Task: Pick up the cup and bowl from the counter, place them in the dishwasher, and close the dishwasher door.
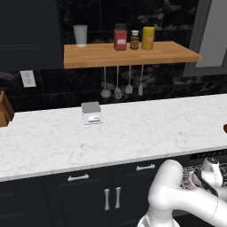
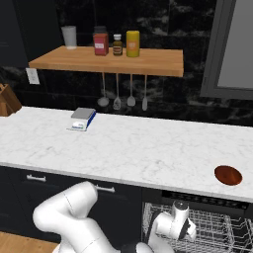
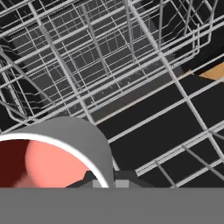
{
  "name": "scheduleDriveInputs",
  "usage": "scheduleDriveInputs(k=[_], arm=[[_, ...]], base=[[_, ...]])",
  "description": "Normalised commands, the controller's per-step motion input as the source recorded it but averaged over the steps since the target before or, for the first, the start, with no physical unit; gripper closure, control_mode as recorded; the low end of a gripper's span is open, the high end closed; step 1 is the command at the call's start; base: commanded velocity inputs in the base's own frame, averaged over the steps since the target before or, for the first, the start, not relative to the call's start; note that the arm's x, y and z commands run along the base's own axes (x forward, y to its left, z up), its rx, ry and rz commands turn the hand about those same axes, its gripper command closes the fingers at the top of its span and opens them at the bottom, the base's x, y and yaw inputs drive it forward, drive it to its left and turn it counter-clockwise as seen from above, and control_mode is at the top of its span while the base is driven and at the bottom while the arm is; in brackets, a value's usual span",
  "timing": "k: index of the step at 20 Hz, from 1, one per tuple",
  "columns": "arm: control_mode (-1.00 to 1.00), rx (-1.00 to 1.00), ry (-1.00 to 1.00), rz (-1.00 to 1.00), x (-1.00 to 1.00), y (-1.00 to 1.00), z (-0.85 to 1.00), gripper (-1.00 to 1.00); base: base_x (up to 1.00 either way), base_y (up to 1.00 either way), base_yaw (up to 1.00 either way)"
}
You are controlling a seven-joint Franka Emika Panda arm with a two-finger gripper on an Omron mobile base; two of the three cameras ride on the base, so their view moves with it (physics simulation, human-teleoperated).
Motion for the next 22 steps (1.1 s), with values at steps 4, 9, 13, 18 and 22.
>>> scheduleDriveInputs(k=[4, 9, 13, 18, 22], arm=[[-1.00, 0.00, 0.00, 0.00, 0.00, -0.03, -0.15, 1.00], [-1.00, 0.00, 0.00, 0.00, 0.00, 0.00, -0.05, 1.00], [-1.00, 0.00, 0.00, 0.00, 0.00, 0.00, -0.01, 1.00], [-1.00, 0.00, 0.00, 0.00, 0.00, 0.00, 0.00, -1.00], [-1.00, 0.00, 0.00, 0.00, 0.00, 0.00, 0.00, -1.00]], base=[[0.00, 0.00, 0.00], [0.00, 0.00, 0.00], [0.00, 0.00, 0.00], [0.00, 0.00, 0.00], [0.00, 0.00, 0.00]])
